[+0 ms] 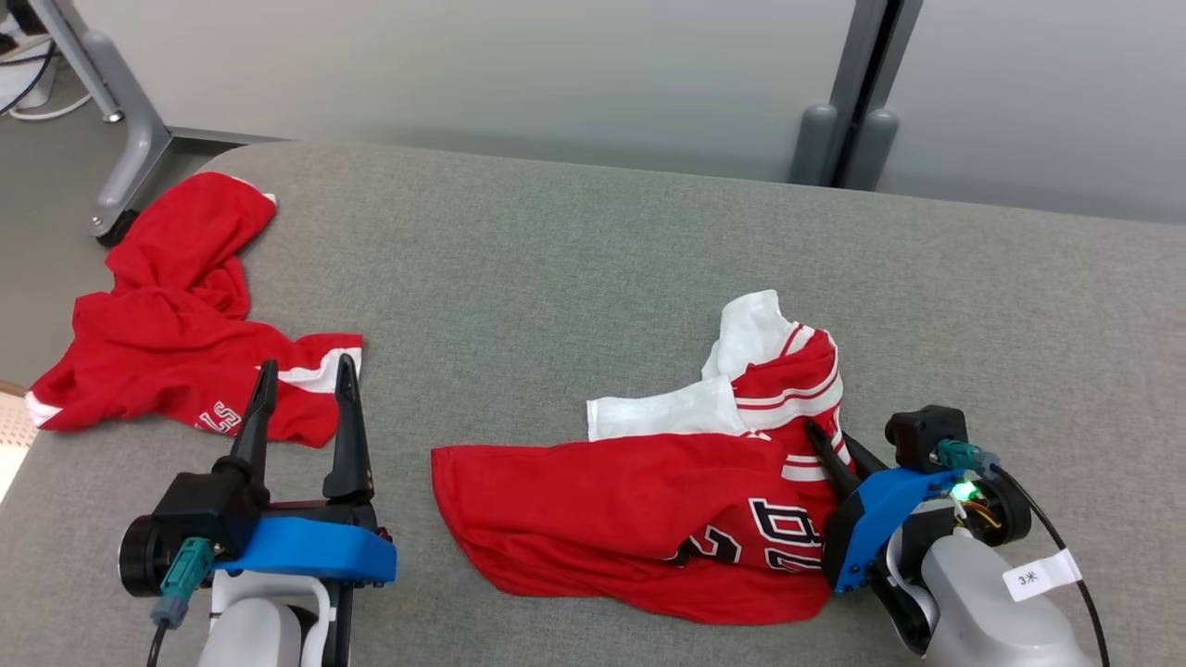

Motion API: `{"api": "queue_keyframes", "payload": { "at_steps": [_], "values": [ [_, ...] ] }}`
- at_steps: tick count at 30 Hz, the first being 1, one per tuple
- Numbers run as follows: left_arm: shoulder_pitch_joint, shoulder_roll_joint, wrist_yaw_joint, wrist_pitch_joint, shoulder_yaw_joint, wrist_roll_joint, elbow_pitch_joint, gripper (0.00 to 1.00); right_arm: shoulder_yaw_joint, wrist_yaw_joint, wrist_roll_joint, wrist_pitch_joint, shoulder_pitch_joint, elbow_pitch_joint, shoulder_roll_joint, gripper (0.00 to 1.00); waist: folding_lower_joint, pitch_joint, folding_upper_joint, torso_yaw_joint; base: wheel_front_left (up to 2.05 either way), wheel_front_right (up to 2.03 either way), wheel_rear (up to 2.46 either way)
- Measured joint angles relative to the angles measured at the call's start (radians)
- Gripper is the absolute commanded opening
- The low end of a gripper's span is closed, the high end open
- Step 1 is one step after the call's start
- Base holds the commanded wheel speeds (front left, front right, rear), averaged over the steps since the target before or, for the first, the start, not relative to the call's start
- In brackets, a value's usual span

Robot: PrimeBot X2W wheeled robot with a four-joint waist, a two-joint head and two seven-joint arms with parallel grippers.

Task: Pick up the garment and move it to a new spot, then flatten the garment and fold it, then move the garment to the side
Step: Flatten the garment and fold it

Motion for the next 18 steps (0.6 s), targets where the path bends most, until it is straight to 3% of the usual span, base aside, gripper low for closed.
{"api": "queue_keyframes", "payload": {
  "at_steps": [8, 18],
  "values": [
    [0.032, 0.0, 0.008, 0.0, 0.006, -0.013, -0.006, 1.0, -0.003, 0.0, 0.08, -0.035, 0.095, -0.15, -0.066, 0.0, 0.0, -0.017, 0.0, -0.08, 0.0, 0.0, 0.0],
    [0.035, -0.001, 0.013, 0.0, 0.002, -0.02, -0.018, 1.0, -0.213, 0.0, 0.071, 0.031, 0.337, -0.444, -0.122, 0.0, 0.0, -0.016, 0.0, -0.167, 0.0, 0.0, 0.0]
  ]
}}
